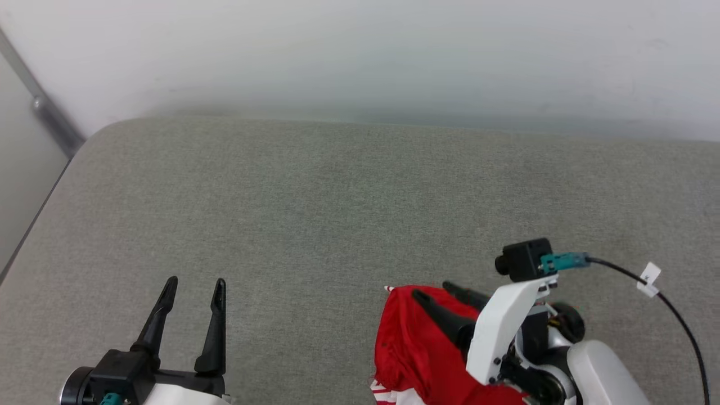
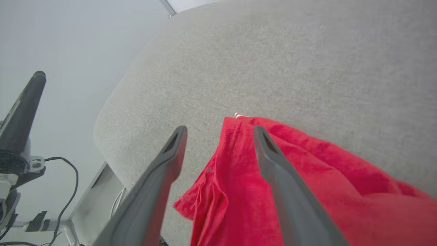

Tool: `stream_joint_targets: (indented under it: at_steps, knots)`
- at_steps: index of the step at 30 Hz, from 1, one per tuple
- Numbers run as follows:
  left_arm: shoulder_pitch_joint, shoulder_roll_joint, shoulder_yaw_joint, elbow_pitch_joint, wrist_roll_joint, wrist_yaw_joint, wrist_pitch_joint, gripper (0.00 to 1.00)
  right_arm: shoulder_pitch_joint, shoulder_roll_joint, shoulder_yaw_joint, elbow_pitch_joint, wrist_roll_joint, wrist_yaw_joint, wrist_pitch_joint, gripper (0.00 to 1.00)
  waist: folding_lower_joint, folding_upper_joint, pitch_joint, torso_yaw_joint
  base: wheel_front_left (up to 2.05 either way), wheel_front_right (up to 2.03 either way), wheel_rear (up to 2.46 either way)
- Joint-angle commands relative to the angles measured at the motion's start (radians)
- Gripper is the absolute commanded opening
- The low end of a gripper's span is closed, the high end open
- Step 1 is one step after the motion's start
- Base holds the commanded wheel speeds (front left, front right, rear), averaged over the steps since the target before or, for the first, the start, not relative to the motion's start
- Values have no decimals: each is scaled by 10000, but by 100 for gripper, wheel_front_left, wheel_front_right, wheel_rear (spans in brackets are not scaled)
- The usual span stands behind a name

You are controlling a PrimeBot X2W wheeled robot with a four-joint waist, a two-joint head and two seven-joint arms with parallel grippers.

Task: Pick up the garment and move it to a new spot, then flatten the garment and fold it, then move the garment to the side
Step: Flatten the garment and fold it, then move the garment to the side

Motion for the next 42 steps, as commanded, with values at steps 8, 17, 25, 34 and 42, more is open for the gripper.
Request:
stream_joint_targets:
  at_steps: [8, 17, 25, 34, 42]
  knots:
    - [-154, -1, -22, -88, -21, -9, -36, 100, -1122, -1032, -1268, -1105, -3472, -4, -1330, 100, 0, 0, -8, -868, 0, 0, 0]
    - [-348, -105, -162, -148, -117, -9, -34, 100, -488, -2237, -2371, -1418, -4782, -4, -3805, 100, 0, 0, 227, -1184, 0, 0, 0]
    - [-288, -162, -239, -219, -219, -9, -36, 100, 925, -1585, -3398, -2006, -4614, -4, -5627, 100, 0, 0, 311, -1195, 0, 0, 0]
    - [-109, -216, -307, -296, -163, -9, -36, 100, 1785, -948, -3525, -2269, -4729, -4, -6351, 100, 0, 0, 278, -1163, 0, 0, 0]
    - [-184, -197, -334, -312, -157, -9, -36, 100, 1882, -856, -3500, -2313, -4770, -4, -6263, 100, 0, 0, 316, -1103, 0, 0, 0]
